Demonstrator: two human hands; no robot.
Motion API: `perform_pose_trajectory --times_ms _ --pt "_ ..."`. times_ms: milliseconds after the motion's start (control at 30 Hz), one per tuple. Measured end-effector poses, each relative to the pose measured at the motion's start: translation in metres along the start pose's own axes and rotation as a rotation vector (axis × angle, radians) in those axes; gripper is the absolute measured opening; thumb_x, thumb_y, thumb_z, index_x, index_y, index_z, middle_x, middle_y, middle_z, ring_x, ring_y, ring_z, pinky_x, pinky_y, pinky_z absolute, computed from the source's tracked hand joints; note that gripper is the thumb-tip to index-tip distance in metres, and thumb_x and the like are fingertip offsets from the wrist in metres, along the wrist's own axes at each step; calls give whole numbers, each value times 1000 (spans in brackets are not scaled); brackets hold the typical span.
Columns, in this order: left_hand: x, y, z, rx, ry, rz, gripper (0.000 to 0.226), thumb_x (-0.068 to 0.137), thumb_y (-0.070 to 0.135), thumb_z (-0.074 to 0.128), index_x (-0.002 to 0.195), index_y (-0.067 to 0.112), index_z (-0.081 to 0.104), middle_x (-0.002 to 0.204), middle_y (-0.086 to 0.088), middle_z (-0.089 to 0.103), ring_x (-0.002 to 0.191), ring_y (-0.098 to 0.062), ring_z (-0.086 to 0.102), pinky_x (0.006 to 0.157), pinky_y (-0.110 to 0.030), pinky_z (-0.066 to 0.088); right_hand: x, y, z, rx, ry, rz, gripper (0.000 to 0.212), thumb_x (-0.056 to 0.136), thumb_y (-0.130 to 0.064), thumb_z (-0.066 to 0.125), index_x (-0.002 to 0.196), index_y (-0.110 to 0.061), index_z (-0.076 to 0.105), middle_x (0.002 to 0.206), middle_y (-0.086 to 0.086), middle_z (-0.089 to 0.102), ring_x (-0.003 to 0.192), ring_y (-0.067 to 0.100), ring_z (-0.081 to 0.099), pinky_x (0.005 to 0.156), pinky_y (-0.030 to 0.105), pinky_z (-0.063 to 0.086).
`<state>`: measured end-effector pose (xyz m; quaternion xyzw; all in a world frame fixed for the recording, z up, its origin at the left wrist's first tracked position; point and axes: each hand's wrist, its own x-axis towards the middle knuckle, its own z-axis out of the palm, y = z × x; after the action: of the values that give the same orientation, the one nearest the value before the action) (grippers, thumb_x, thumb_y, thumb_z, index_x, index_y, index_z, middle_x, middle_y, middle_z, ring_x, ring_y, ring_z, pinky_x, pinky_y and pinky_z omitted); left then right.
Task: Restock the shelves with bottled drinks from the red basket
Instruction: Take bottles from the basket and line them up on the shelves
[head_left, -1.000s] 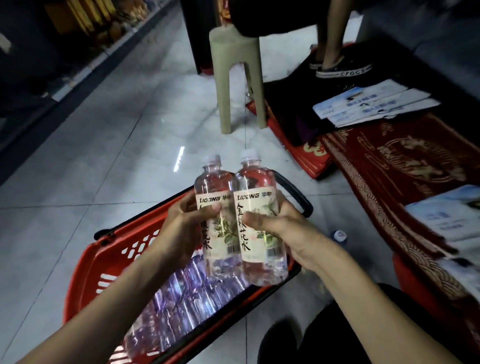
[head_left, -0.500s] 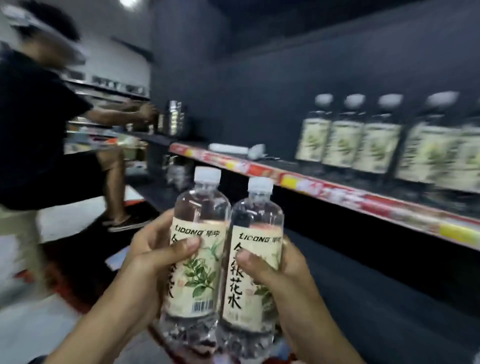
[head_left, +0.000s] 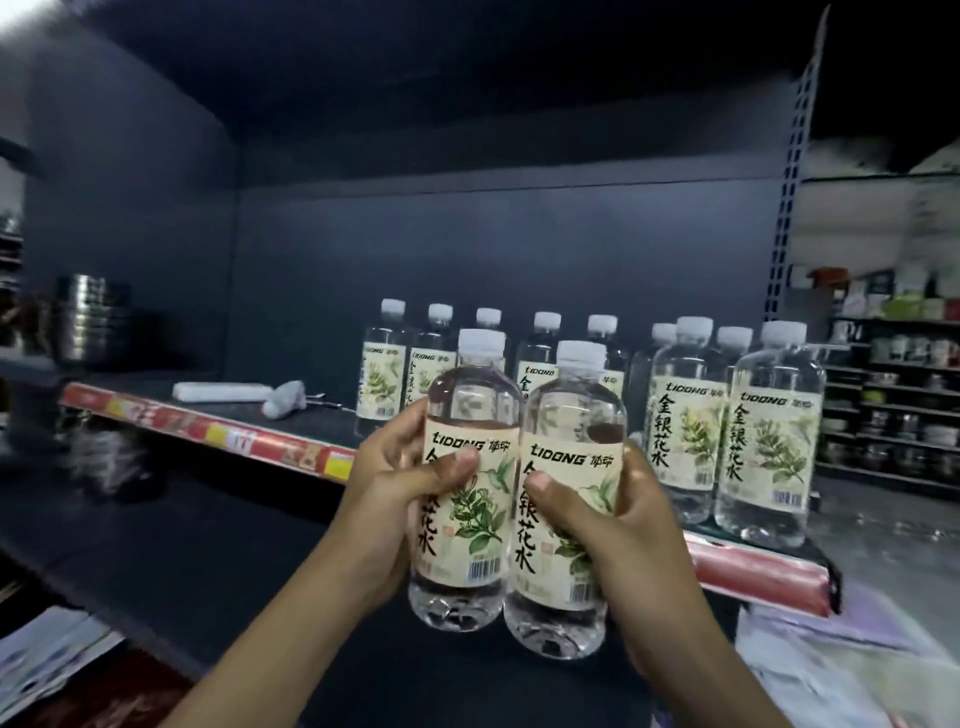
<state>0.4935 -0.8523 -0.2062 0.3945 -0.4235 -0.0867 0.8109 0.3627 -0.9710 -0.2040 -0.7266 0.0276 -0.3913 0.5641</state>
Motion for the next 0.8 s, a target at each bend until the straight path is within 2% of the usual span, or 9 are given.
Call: perform_pose_trajectory --times_ms 67,200,333,467,533,600,667,733,800 --pt "23 -3 2 -9 -10 18 40 65 -6 72 101 10 70 99 -15 75 89 -27 73 69 -33 59 21 2 -2 1 32 -52 113 45 -70 83 143 -41 36 141 -5 54 125 22 56 104 52 46" --pt "70 -11 5 31 -15 73 50 66 4 69 115 6 64 98 -10 75 87 -21 72 70 -30 58 66 5 -3 -40 93 -151 87 53 -67 82 130 -45 46 127 -8 64 117 18 63 100 51 49" --pt "107 -23 11 39 -29 64 56 63 0 78 116 10 63 90 -5 76 79 -16 73 63 -26 57 102 10 -8 -151 186 -206 96 49 -79 77 133 -48 43 133 -3 55 119 19 58 102 48 48" --pt "129 -44 15 20 -4 35 63 66 5 72 127 4 58 101 -10 74 85 -17 73 68 -24 56 121 18 -12 -254 249 -182 110 57 -69 75 150 -37 27 145 -5 37 125 8 39 109 47 41" --pt "137 -58 14 27 28 17 66 65 7 74 129 4 57 109 -11 72 94 -18 71 74 -25 57 127 24 -14 -285 267 -174 105 61 -64 77 149 -36 29 138 -10 39 126 8 40 110 44 40" --pt "141 -69 12 12 56 -13 82 64 11 82 138 3 49 126 -17 64 110 -25 66 91 -34 56 129 32 -16 -297 266 -172 98 67 -62 77 149 -35 31 137 -16 37 126 7 39 110 37 35" --pt "147 -77 9 17 58 -14 89 63 14 83 142 5 45 131 -19 61 113 -24 65 95 -34 54 128 38 -17 -356 274 -167 94 75 -56 72 152 -33 25 136 -18 32 125 3 33 106 29 28" --pt "152 -81 7 40 30 -4 84 65 18 81 141 6 47 130 -17 62 115 -24 64 99 -36 52 128 40 -16 -412 308 -171 93 77 -58 67 153 -34 21 152 -14 27 135 9 31 114 35 26" --pt "153 -82 7 92 2 24 73 68 23 79 135 9 54 125 -11 67 116 -23 64 102 -40 49 132 42 -13 -443 336 -180 88 79 -58 66 152 -33 24 152 -6 31 137 13 34 114 38 30"
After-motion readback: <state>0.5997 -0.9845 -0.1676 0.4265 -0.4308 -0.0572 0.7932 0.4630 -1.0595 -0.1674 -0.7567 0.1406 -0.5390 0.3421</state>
